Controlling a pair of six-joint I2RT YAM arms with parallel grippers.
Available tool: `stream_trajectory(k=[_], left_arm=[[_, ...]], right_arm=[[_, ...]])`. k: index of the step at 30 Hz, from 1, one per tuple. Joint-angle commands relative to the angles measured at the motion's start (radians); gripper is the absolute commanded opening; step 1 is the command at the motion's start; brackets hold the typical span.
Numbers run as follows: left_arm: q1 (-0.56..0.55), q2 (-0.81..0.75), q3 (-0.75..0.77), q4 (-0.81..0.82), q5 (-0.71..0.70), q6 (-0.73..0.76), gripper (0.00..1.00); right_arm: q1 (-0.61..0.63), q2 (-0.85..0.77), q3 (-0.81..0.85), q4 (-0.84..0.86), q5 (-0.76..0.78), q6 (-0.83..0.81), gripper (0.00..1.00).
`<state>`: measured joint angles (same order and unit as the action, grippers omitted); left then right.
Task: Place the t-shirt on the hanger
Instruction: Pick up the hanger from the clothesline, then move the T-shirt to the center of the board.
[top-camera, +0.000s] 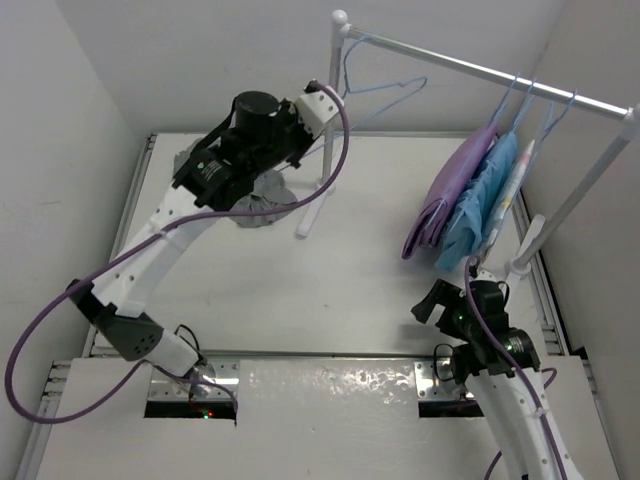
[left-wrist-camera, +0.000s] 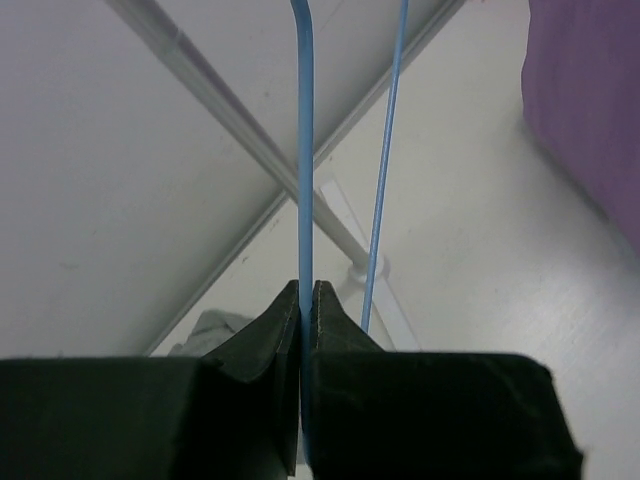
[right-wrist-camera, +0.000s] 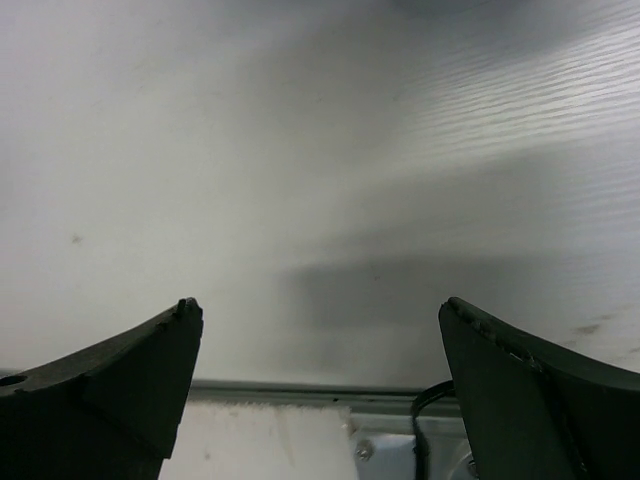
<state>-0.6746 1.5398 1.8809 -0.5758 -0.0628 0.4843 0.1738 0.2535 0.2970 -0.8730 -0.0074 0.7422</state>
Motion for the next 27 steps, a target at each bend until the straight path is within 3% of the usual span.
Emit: stream_trajectory(k=[1,4,8,11,19,23,27], left_arm=[[0.001,-0.102,-0.104,-0.004,-0.031,0.028,0.0],[0.026,-0.17,-0.189,-0.05,0.001,0.036,0.0],[0.093,-0.237,-0.272,-0.14,0.063,0.115,0.0],[0.154,-0.308,-0.374,-0.208,0.136,0.19,0.0],[0.178,-0.449,-0.548,-0.334,0.244,0.246,0.0],[0.176,-0.469,-0.577,-0.361,0.3,0.25,0.0],[0.176,-0.465,-0.571,-0.397,0.444,0.272,0.0]], right_arm=[[0.006,-0.011,0.054,-0.012,-0.178,-0.014,0.99],[0.006,-0.066,0.041,0.043,-0.297,-0.007,0.99],[0.006,-0.131,0.013,0.207,-0.639,-0.026,0.99],[0.006,-0.125,0.028,0.33,-0.768,-0.012,0.99],[0.004,-0.031,0.189,0.215,-0.885,-0.168,0.99],[0.006,-0.059,0.267,0.165,-0.939,-0.187,0.99],[0.0,-0.077,0.416,0.043,-0.965,-0.247,0.99]])
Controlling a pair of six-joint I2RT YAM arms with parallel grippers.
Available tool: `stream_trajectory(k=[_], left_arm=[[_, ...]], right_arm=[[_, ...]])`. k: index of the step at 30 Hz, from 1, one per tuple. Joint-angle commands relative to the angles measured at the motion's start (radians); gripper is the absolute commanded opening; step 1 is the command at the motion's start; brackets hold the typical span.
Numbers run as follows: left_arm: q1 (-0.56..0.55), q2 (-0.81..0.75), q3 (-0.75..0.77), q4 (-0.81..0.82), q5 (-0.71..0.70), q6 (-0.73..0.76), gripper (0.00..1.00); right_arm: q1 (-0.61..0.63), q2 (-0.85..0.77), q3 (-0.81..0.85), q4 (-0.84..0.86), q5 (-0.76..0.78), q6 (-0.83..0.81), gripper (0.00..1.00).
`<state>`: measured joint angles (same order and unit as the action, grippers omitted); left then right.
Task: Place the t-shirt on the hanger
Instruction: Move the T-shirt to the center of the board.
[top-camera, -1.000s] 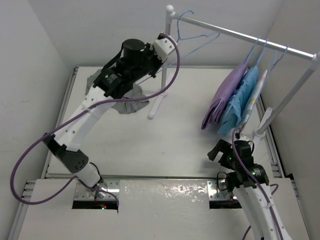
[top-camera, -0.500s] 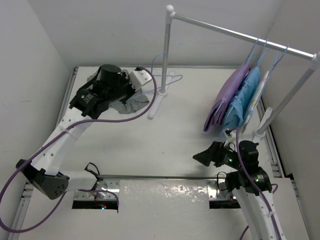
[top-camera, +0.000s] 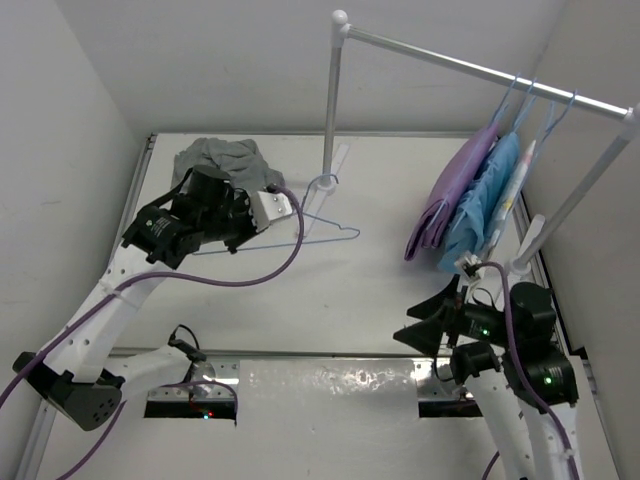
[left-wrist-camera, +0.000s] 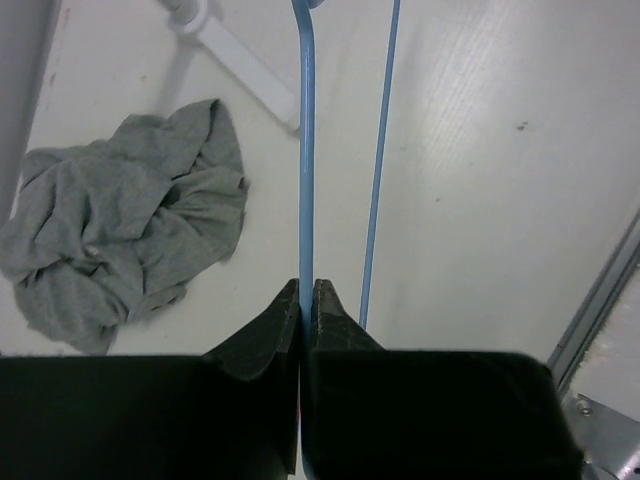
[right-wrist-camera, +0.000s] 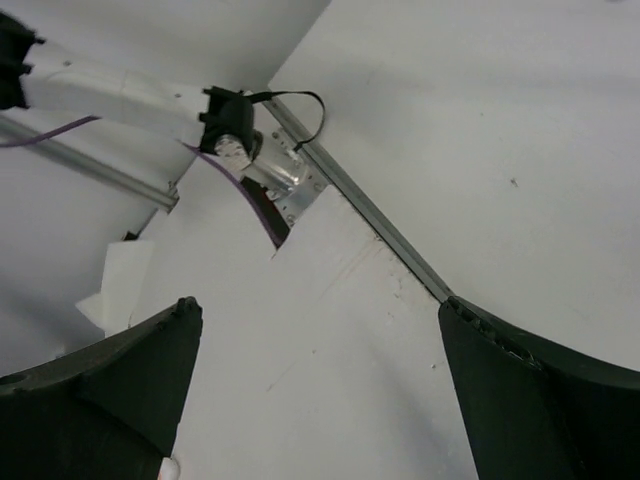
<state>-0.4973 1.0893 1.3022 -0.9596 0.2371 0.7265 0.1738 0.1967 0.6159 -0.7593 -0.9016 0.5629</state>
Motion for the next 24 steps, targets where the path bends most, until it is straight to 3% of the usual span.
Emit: stream_trajectory(k=[1,7,11,15,24], left_arm=[[-0.001,-0.016,0.015,-0.025,0.175,0.054,0.0],[-0.004,-0.068,0.032,-0.136,0.361,0.189,0.0],[-0.004,-0.097,0.054,-0.16,0.468,0.2,0.0],[-0.004,-0.112,0.08,-0.188,0.631,0.232,0.0],[-0.003,-0.074,0.201,-0.211,0.706,0.235,0.0]], right_arm=[[-0.003,-0.025,0.122,-0.077,-0.085,-0.07,0.99],[-0.074,0.047,0.422,-0.048,-0.223,-0.129,0.99],[-0.123,0.177,0.651,-0.065,-0.16,-0.233,0.97],[-0.169,0.285,0.725,-0.038,-0.103,-0.268,0.86],[-0.298,0.448,0.719,0.39,-0.181,-0.062,0.86]])
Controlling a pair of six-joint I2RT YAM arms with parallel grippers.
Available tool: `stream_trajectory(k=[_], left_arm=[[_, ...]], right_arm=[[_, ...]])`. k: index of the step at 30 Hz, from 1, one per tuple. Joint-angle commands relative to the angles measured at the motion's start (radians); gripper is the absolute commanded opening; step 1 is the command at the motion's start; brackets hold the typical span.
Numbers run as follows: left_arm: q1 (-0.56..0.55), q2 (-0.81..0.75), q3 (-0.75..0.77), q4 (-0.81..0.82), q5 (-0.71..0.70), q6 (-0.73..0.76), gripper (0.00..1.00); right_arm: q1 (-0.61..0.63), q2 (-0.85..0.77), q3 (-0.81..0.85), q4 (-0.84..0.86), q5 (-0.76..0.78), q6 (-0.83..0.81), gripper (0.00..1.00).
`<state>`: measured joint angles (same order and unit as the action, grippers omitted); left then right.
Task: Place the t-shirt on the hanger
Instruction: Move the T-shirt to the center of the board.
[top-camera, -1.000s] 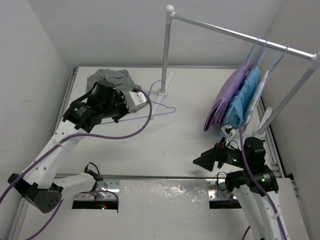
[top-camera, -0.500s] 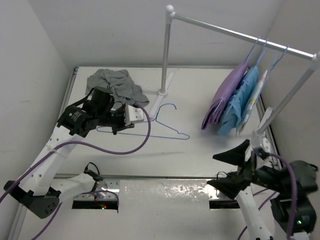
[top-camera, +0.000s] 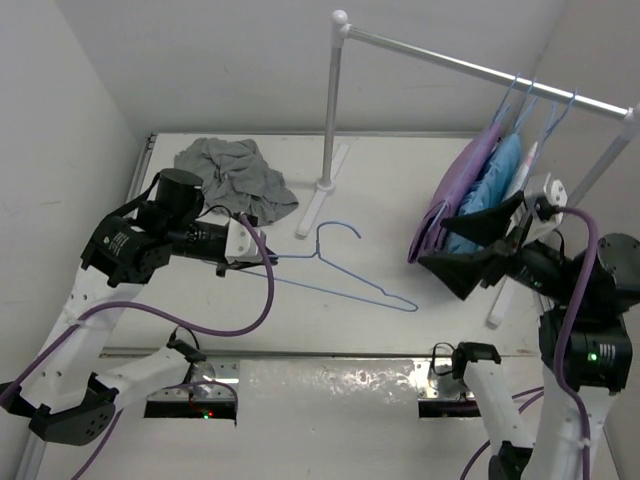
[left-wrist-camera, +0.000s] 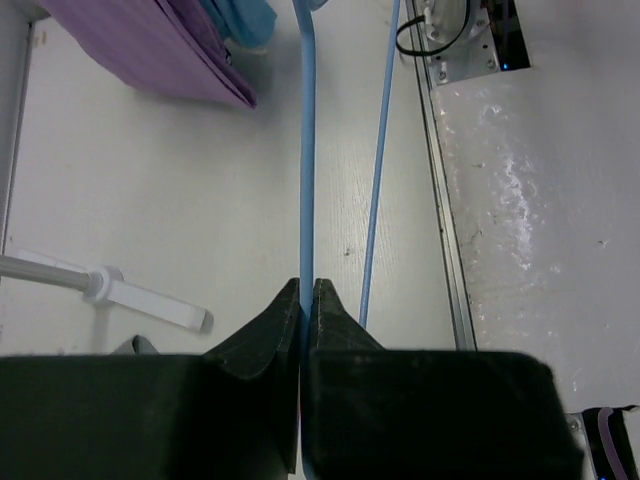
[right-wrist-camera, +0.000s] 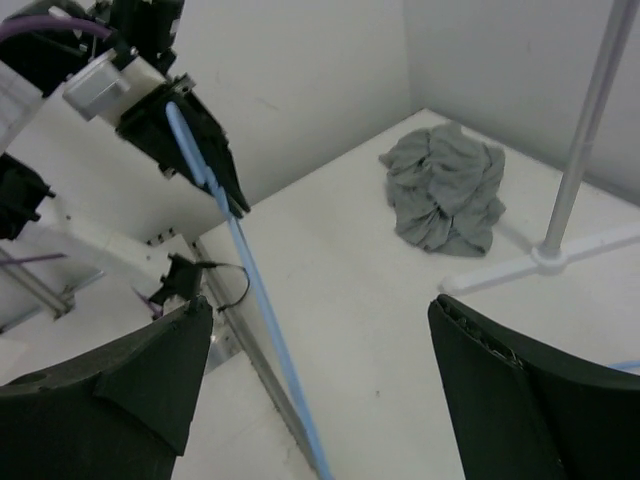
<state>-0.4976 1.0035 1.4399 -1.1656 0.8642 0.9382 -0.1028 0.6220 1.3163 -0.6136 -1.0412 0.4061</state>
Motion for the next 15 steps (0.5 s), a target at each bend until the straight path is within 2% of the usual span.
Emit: stream_trajectory(k=[1,5,7,15], left_arm=[[-0.004,0.018,0.074,-0.006,0.078,0.022,0.0],[-0.004,0.047,0.123,0.017,0.068,-0.009,0.0],[-0.002,0.058,0.137,0.03,0.065,-0.022,0.0],[-0.002,0.115,0.195,0.119,0.009,-0.108,0.0]], right_arm=[[-0.037,0.033,0.014,0.299,-0.06,0.127,0.86],[-0.043,0.093,-0.011,0.519,-0.092,0.258,0.86],[-0.043,0.108,-0.028,0.578,-0.102,0.29,0.87],[-0.025,0.255,0.04,0.606,-0.089,0.26,0.91]])
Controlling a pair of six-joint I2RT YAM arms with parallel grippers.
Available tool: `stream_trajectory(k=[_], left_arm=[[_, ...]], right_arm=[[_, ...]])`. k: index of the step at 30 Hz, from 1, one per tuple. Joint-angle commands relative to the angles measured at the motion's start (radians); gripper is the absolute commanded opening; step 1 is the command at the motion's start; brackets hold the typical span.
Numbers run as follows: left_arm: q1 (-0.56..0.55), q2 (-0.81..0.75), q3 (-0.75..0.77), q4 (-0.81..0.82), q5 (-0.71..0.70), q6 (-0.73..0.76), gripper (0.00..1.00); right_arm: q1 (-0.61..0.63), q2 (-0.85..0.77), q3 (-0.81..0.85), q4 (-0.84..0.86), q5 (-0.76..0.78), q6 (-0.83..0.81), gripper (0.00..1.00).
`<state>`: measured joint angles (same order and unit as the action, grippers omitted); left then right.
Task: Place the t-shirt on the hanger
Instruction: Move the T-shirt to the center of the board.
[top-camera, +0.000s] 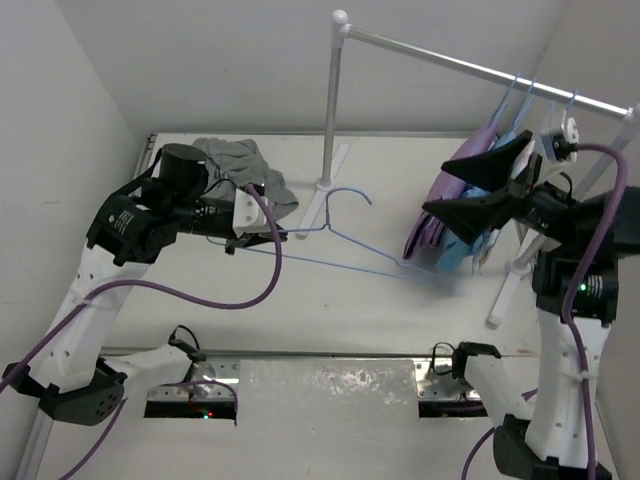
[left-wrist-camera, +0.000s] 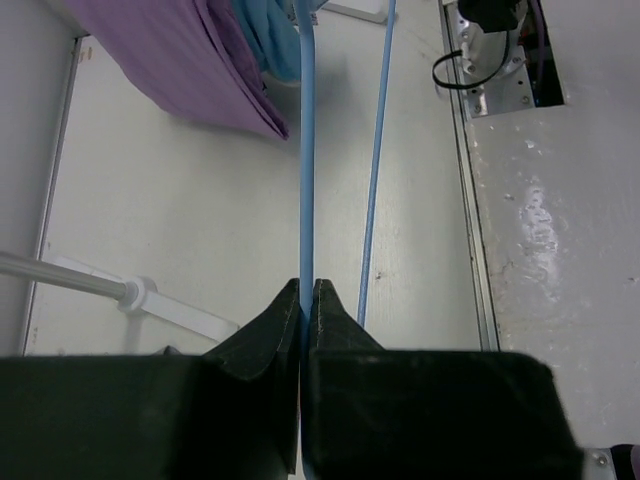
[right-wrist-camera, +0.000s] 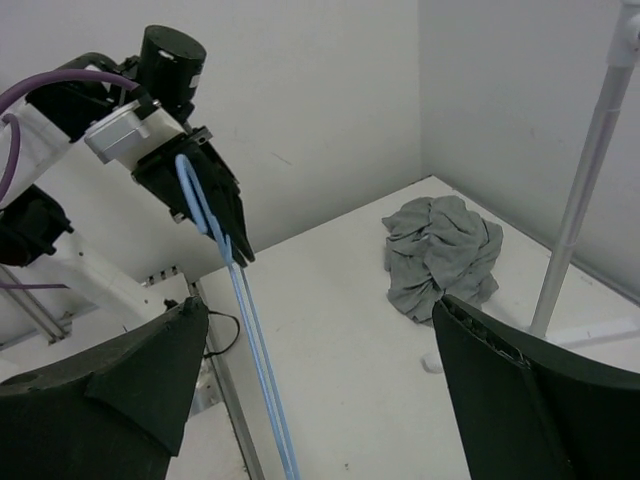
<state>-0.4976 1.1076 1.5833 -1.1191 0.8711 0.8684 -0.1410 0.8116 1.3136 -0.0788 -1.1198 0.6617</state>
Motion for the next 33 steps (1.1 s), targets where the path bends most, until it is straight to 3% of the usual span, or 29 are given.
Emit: stream_trajectory(k=[1,7,8,11,19,27,31,33], left_arm=[[-0.002,0.018,0.058,0.074,-0.004,-0.039,0.0],[-0.002,0.078,0.092,0.116,-0.012,-0.049,0.0],[-0.002,0.09,0.095,0.125,-0.012,-0.055,0.0],[-0.002,0.109,0.107,0.122,-0.021,-0.055,0.0],[-0.002,0.136,0.106,0.119,-0.02,-0.054,0.0],[-0.002,0.178,0.096,0.173,0.034,-0.101,0.0],[-0.002,0.178,0.08,0.202,0.046,-0.149,0.0],[-0.002,0.173,0.07,0.2,0.06,-0.152,0.0]], right_arm=[[0.023,0.083,0.049,0.071,-0.012,-0.004,0.91],[0.195,0.213,0.056,0.01,-0.077,-0.187,0.88],[0.278,0.23,0.059,-0.109,-0.063,-0.279,0.87],[0.355,0.276,0.104,-0.306,0.023,-0.504,0.88],[0.4,0.232,-0.103,-0.044,0.038,-0.471,0.89],[0.578,0.268,-0.162,-0.096,0.156,-0.6,0.84],[0.656,0.288,-0.178,-0.041,0.204,-0.614,0.76],[0.664,0.288,-0.186,-0.044,0.222,-0.629,0.65]])
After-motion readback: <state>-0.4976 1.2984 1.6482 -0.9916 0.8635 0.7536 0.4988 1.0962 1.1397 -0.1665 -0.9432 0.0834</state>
